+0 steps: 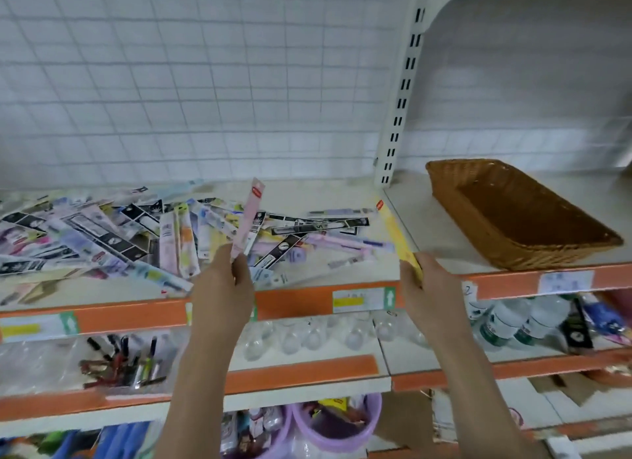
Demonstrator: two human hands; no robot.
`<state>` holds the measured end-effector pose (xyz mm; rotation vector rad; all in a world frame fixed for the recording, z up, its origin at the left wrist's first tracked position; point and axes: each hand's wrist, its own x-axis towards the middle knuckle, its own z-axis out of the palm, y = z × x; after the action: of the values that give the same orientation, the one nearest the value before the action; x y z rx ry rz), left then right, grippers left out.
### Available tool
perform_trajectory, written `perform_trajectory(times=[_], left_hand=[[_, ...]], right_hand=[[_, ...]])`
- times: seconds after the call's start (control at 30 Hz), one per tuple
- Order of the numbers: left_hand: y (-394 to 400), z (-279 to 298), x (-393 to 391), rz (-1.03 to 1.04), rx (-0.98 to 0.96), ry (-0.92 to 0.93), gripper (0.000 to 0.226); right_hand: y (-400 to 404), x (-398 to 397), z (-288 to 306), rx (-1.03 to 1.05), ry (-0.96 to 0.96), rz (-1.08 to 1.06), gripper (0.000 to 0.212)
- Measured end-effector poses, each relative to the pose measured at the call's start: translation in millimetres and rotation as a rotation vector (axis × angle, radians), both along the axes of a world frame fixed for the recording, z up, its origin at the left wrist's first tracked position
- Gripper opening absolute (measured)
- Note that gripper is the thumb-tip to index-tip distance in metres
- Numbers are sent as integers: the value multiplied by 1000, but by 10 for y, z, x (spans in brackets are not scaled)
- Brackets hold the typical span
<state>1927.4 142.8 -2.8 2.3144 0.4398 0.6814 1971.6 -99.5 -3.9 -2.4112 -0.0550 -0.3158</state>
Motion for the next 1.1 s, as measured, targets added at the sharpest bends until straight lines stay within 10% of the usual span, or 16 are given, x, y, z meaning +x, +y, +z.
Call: perform_trajectory(times=[0.73, 1.1], left_hand=[[-563, 39, 1199, 14, -22, 36, 31], [-1158, 93, 1363, 40, 84, 135, 38]], right_hand=[[-481, 1267, 31, -88, 314, -90, 30], [-741, 1340, -76, -221, 181, 78, 22]])
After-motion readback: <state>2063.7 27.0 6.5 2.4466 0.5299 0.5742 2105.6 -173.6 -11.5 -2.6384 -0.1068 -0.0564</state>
